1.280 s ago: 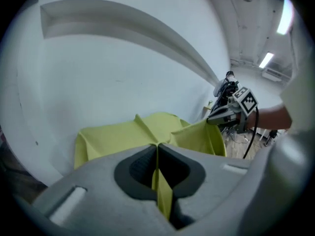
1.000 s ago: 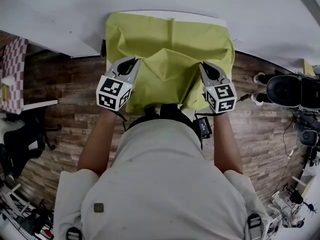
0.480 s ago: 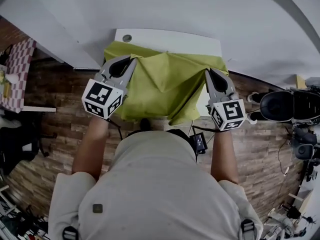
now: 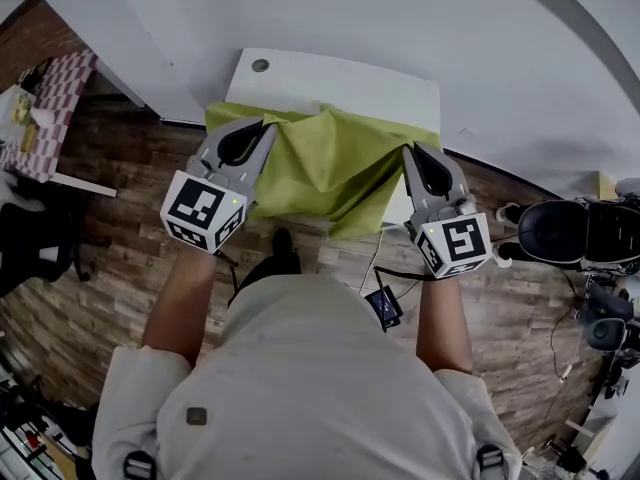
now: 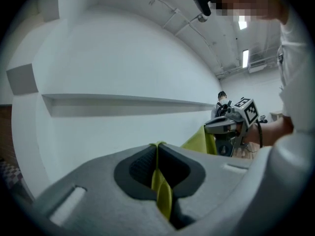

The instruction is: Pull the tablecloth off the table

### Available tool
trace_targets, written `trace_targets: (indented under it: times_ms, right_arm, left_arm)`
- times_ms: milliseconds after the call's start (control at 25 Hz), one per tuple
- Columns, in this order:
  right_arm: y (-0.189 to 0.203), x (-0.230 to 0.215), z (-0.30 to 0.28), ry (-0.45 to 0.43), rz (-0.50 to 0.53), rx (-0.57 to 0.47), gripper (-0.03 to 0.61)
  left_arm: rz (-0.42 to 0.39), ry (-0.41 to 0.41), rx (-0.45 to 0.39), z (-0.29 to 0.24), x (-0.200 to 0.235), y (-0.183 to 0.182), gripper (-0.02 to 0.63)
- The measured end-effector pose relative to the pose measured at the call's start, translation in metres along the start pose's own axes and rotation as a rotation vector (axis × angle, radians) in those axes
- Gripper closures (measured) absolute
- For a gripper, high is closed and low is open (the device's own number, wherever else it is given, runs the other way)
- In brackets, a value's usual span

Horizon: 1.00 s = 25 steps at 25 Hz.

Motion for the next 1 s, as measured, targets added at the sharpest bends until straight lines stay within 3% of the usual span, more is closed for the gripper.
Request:
trace_targets:
  times_ms: [240,440,680,1000]
  right_arm:
    - [0.004,0.015,0.076,-0.033,-0.024,-0.016,0.561]
    - [-0.004,0.022,0.118,-0.032,-0.033,-0.051,0.561]
    - [-0.021,0.039,0.144,-0.023,-0.024,-0.077,0.561]
    - [-0.046,0.088,0.161,0.024,-0.008,-0.079,0.561]
  left_arm:
    - [-0.013,-0.012,0.005,0.029,-0.079,0.002,0.611]
    - [-0.027,-0.022,-0.005,0.053,-0.117,-0.005,0.611]
    - [-0.046,-0.021,-0.032,0.077,-0.131,-0.016,0.611]
    - [-0.051,0.013,-0.074,0.131,-0.12,-0.015,0.611]
Point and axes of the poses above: the fingertips, and each gripper's own axes: z backward along the fingers, x to its left, y out of its underside, the point moved 8 cm from there along z, backward along the fingers, and after that the axes turned 7 degrees about z, right-handed, at the moved point
